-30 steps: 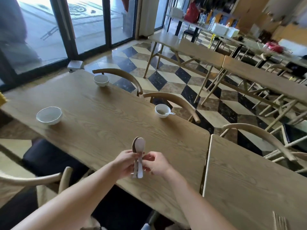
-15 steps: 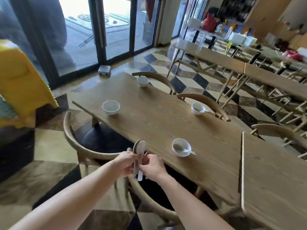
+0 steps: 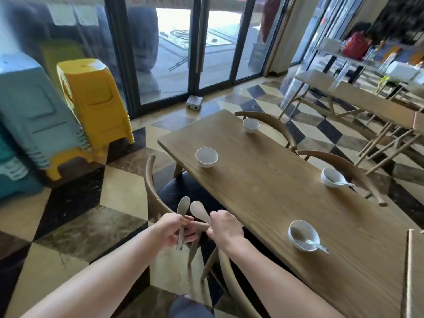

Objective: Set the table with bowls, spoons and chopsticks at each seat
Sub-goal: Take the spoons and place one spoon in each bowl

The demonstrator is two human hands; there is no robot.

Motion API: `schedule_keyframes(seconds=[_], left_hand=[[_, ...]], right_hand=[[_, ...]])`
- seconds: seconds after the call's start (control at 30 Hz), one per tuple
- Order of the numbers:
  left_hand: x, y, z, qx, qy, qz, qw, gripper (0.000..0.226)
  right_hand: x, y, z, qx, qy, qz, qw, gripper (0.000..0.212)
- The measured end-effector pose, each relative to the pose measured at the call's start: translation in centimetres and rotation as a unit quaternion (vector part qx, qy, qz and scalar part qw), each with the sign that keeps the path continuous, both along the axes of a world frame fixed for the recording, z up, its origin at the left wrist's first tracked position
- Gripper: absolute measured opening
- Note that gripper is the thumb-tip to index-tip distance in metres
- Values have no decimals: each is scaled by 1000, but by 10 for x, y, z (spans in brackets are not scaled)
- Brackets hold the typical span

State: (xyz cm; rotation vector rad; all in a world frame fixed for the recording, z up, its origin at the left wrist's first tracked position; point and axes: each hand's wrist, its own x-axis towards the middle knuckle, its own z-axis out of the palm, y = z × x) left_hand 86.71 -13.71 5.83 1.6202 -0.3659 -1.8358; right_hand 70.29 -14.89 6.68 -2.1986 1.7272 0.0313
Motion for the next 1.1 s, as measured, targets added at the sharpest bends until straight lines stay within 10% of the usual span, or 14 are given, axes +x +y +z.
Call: schedule_keyframes(seconds=[1.1], left_hand=[[109, -380, -75, 142, 6, -164, 976, 14]], right_hand=[[51, -359, -67, 121, 230, -57, 964, 29]])
